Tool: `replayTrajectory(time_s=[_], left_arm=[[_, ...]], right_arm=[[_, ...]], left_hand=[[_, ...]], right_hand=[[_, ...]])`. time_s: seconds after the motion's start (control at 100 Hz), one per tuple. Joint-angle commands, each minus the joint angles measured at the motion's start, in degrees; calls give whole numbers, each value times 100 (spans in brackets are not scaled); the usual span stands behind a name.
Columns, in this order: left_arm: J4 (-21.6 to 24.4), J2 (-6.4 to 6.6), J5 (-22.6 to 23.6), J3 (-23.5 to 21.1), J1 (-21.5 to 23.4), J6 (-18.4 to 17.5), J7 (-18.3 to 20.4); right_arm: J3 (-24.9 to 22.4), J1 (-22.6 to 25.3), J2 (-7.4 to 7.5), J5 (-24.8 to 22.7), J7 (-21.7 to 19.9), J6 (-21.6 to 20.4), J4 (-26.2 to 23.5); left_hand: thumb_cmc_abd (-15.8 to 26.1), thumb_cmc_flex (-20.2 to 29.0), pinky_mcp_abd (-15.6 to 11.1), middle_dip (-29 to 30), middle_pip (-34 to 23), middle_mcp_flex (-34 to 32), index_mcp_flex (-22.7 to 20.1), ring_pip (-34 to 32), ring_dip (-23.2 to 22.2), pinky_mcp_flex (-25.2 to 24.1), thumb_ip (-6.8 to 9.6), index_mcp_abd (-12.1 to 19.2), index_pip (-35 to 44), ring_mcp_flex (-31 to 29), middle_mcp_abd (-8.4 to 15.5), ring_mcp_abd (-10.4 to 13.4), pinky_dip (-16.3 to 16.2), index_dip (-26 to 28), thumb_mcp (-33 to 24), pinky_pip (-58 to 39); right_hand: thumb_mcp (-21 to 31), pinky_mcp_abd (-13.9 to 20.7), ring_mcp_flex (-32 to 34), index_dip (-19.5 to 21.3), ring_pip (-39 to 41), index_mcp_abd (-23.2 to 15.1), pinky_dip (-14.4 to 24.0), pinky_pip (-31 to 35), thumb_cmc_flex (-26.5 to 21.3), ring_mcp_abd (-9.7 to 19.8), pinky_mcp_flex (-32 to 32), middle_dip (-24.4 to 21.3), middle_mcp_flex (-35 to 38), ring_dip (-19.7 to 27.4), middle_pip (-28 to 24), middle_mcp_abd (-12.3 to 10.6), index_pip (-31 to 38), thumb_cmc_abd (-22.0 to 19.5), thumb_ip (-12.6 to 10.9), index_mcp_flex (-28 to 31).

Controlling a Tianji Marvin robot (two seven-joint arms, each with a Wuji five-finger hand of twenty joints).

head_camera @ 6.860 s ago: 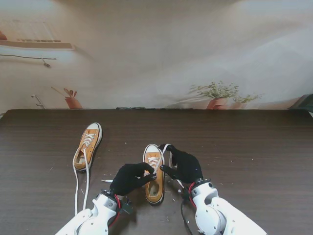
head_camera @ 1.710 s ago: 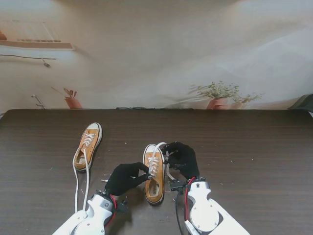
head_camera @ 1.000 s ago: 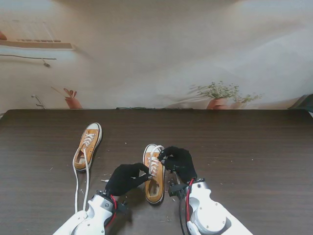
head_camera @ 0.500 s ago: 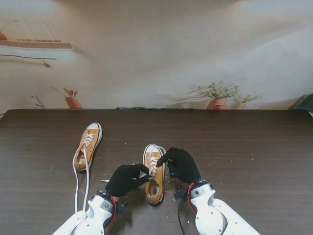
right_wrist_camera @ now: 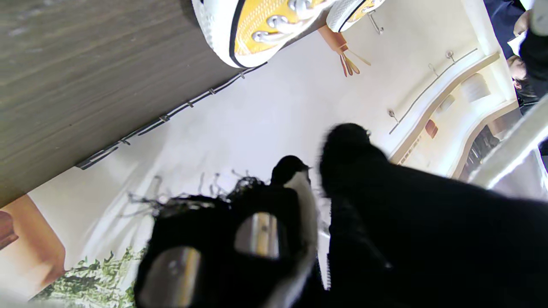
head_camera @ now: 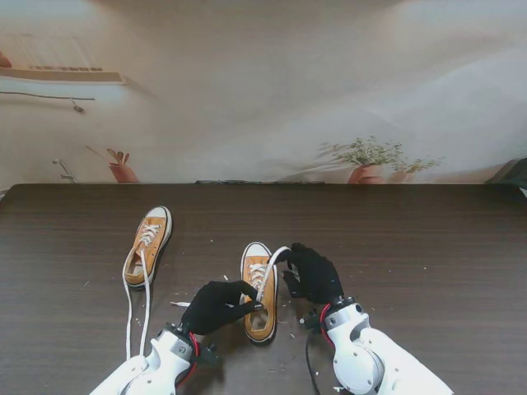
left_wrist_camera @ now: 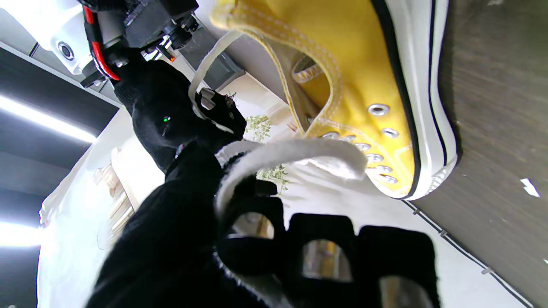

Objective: Tie the shoelaces into a bow on the shoes

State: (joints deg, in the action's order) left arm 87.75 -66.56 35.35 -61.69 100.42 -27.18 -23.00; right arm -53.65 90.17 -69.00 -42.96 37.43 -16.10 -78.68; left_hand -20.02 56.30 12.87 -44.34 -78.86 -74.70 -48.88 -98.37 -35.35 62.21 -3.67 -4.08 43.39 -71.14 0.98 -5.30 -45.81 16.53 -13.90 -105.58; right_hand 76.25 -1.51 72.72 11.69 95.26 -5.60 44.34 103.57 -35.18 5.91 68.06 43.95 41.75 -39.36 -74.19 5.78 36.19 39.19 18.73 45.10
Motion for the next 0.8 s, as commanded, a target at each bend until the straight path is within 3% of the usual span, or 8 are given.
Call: replayTrajectory(time_s=[0.0,0.07,0.17,0.28,0.42,0.45,0.51,0.79], left_arm=[[43,6,19,25,5,-3,106],[38,6,11,39,-3,5,114],[42,9,2,55,-6,30,132],[49,7,-5,68,-4,63,131],[72,3,-20,78,7,107,125],[75,3,-24,83,7,110,128],[84,6,-35,99,7,107,148],[87,8,-74,159,-10,102,193]], right_arm=[[-8,16,25,55,-30,3,-12],[-23,33,18,78,-21,-6,-31],[-56,42,-41,333,-79,-220,-7],[-126,47,-102,705,-236,-635,29],[-275,127,-126,1449,-883,-1063,-65],[-282,137,-137,1494,-880,-1046,-71],[-257,115,-198,1470,-669,-975,-13],[-119,-31,-267,1222,-212,-980,261]], left_hand=[[139,228,-360,-33,-129,-317,12,-348,111,89,116,-64,-73,-162,-68,-105,-45,-145,184,-1440],[142,230,-358,-33,-128,-317,7,-348,111,89,114,-65,-72,-162,-73,-105,-45,-145,190,-1440],[147,237,-352,-34,-127,-318,11,-348,110,88,113,-80,-83,-162,-75,-105,-45,-153,197,-1440],[148,241,-348,-34,-126,-317,13,-348,110,88,112,-83,-93,-162,-81,-105,-45,-162,204,-1440],[157,248,-343,-35,-124,-318,15,-346,111,88,112,-88,-103,-161,-86,-126,-47,-169,213,-1440],[158,250,-342,-35,-124,-318,16,-345,111,87,113,-89,-104,-161,-86,-130,-47,-169,215,-1440],[157,251,-341,-35,-124,-318,13,-345,111,88,114,-88,-104,-161,-86,-135,-48,-169,220,-1440],[163,260,-342,-37,-123,-318,16,-344,110,88,119,-98,-117,-161,-86,-139,-50,-177,233,-1440]], right_hand=[[-228,799,266,13,535,36,461,1638,469,216,247,333,297,-234,-356,-262,-65,-303,-63,-324],[-315,896,275,66,578,109,744,1641,754,328,283,465,602,-619,-462,-366,-69,-509,-254,-664],[-385,820,279,141,587,196,873,1641,1039,258,291,526,816,-797,-507,-440,23,-717,-510,-985],[-396,754,278,205,543,372,853,1641,1104,128,277,523,829,-771,-484,-465,131,-728,-582,-1231],[-416,638,277,235,522,667,754,1641,1100,53,263,544,780,-683,-487,-481,191,-690,-582,-1500],[-417,612,273,250,548,675,762,1641,1113,56,266,566,841,-688,-514,-479,238,-679,-634,-1449],[-281,517,266,231,634,668,961,1640,1378,8,283,658,1190,-818,-519,-452,257,-380,-1015,-1118],[-527,466,265,31,699,489,1178,1641,1232,-41,300,796,1861,-1103,-511,-454,-21,-165,-1042,-44]])
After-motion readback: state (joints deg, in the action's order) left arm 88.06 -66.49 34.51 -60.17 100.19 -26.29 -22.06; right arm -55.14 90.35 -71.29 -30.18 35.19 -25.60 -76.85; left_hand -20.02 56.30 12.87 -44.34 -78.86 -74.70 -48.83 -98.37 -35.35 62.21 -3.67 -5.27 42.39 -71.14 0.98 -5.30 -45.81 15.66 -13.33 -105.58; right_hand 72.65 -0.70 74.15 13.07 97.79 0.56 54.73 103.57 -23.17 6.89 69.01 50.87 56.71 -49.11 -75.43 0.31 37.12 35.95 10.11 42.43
